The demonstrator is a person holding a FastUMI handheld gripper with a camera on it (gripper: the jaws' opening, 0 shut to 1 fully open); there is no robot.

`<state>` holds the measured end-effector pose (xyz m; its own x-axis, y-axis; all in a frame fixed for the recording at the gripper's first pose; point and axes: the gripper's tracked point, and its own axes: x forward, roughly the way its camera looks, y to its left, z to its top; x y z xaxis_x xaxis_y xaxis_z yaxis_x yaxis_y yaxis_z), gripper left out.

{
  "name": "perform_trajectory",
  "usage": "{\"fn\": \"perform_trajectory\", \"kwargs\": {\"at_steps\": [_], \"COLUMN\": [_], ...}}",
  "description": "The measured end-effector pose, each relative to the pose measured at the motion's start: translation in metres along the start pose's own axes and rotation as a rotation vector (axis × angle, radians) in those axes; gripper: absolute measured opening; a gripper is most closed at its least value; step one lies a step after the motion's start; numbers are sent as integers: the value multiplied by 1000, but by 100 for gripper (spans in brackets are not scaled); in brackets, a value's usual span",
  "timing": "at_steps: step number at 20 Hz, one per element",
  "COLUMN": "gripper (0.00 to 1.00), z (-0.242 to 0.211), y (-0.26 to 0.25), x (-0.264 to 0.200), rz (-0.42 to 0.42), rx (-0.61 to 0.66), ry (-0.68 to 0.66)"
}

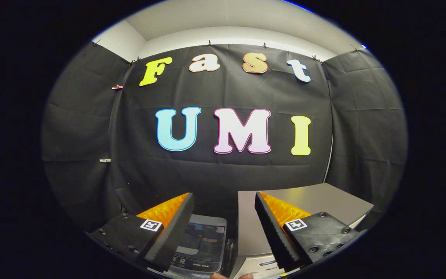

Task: Put the clothes into the washing machine and then close the washing machine lid.

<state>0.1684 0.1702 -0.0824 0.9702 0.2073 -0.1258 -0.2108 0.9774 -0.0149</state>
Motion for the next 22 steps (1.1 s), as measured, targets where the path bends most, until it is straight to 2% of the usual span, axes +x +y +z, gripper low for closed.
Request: {"fn": "perform_trajectory", "kwargs": {"at_steps": [22], "gripper": [99], "z": [1], "y": [6], "x": [-3], "rz": [11], "rx": [0], "ry": [-3]}}
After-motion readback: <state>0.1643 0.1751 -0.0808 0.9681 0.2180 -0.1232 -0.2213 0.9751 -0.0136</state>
